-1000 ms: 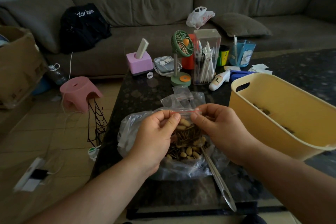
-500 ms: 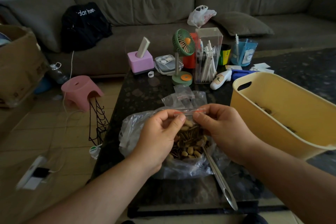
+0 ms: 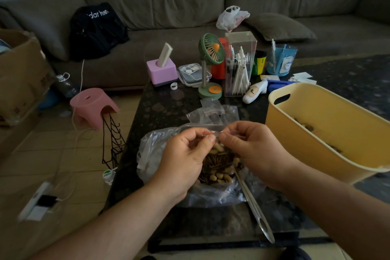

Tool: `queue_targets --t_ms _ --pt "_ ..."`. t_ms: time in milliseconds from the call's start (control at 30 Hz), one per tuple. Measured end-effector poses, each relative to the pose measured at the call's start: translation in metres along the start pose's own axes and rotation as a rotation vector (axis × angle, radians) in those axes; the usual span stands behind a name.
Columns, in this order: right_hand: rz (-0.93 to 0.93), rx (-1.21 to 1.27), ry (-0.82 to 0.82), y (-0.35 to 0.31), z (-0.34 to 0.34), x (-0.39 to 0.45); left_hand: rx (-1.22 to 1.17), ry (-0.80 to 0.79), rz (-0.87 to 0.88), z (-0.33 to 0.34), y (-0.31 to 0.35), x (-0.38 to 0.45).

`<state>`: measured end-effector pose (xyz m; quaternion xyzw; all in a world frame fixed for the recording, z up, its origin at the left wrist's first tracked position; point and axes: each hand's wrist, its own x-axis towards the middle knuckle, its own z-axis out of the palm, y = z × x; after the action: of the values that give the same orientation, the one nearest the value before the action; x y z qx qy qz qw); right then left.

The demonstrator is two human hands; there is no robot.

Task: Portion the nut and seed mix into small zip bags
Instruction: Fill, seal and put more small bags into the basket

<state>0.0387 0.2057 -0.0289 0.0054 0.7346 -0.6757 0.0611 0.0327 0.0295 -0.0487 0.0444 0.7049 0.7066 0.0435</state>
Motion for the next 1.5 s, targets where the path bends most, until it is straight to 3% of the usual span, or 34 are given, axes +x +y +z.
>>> queue_targets --t_ms 300,633,767,1033,1167,1333,1500 --pt "-0.020 0.006 -0.027 -0.004 -0.001 0.000 -0.030 0.011 -0.019 0.000 0.003 0.000" --pt "-0.044 -0.169 -0.009 -0.006 -0.003 -0.001 -0.025 -0.098 -0.124 -0.001 0.006 -0.002" --pt "-0.019 -0.179 0.069 -0.011 -0.004 0.000 0.009 -0.083 -0.113 -0.001 0.007 -0.001" --pt "-0.016 -0.336 0.039 -0.022 -0.007 0.002 0.095 -0.031 -0.077 -0.004 0.012 0.005" --pt "0.033 -0.169 0.056 -0.020 -0.006 0.003 -0.012 -0.053 -0.100 0.001 0.011 0.002" --pt "0.204 0.177 0.093 -0.013 -0.012 0.006 -0.210 -0.214 -0.357 0.004 0.008 0.001" --pt "0.285 0.200 0.013 -0.005 -0.021 0.008 -0.278 -0.146 -0.363 -0.004 0.008 0.008"
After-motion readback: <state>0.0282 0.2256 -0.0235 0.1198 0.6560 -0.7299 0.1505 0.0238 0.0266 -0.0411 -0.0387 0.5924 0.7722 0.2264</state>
